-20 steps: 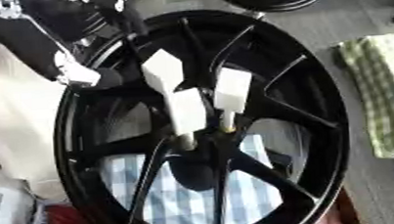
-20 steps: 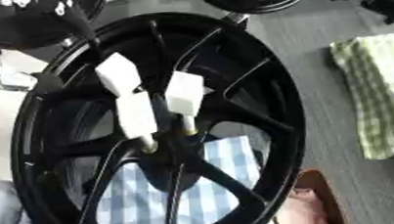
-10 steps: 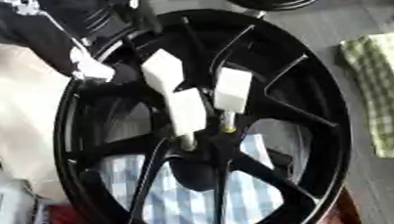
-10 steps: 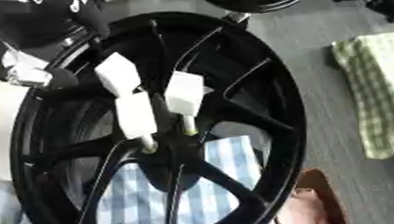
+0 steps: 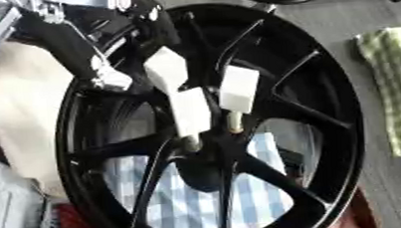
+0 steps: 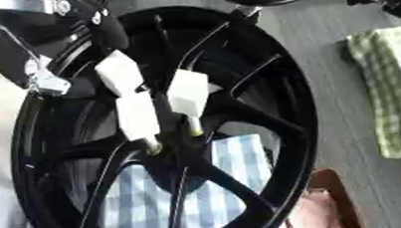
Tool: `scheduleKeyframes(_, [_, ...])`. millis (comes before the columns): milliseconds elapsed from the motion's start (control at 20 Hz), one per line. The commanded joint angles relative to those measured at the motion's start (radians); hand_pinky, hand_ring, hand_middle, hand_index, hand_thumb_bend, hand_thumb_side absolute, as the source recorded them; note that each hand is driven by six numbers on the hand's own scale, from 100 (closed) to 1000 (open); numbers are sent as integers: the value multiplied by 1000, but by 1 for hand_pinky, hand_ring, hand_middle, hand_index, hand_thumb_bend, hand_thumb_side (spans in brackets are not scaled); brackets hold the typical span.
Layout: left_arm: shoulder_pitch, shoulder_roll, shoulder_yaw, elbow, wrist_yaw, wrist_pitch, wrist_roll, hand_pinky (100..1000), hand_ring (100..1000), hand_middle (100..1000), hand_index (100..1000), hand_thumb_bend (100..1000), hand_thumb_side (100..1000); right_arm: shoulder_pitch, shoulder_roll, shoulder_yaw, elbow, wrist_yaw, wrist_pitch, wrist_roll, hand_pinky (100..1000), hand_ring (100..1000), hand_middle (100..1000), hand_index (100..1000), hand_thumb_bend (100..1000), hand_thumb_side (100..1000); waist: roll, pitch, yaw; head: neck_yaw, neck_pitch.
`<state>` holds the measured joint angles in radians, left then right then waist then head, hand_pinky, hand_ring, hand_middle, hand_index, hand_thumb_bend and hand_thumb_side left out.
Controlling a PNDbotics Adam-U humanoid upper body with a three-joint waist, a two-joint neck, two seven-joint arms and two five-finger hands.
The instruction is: Pull the pin out of the wheel hub.
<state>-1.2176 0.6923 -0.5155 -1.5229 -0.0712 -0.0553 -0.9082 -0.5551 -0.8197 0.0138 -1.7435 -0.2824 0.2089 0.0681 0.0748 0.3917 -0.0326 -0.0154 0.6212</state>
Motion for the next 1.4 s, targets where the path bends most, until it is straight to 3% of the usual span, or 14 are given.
scheduleKeyframes(50, [-30, 10, 4, 8, -8, 3, 1, 858, 835, 818, 860, 381, 422, -18, -24, -3, -9, 11, 0, 5, 830, 663, 592, 648, 100, 514, -1, -16, -7, 12, -17])
scheduleKeyframes(400, [-32, 12, -23, 9, 1, 2, 1, 852, 820, 786, 840, 331, 385, -12, -25, -4, -8, 17, 1, -1, 830, 662, 592, 647, 100, 515, 5, -12, -10, 18, -9])
scheduleKeyframes(650, [-25, 32, -58, -6, 28, 34, 1, 865, 835, 805, 850, 366, 403, -2, -29, -4, -4, 19, 2, -8, 830, 662, 592, 647, 100, 517, 9, -13, -7, 17, -2])
scheduleKeyframes(850, [-33, 53, -49, -24, 32, 58, 1, 869, 843, 816, 859, 388, 448, 8, -32, -1, -1, 20, 3, -10, 830, 662, 592, 647, 100, 518, 15, -17, 0, 12, 7])
scheduleKeyframes(1400, [-27, 60, -38, 11, -49, 46, 1, 869, 848, 817, 855, 381, 411, 17, -32, 2, -1, 21, 0, -13, 831, 660, 590, 647, 100, 521, 18, -19, 1, 9, 3])
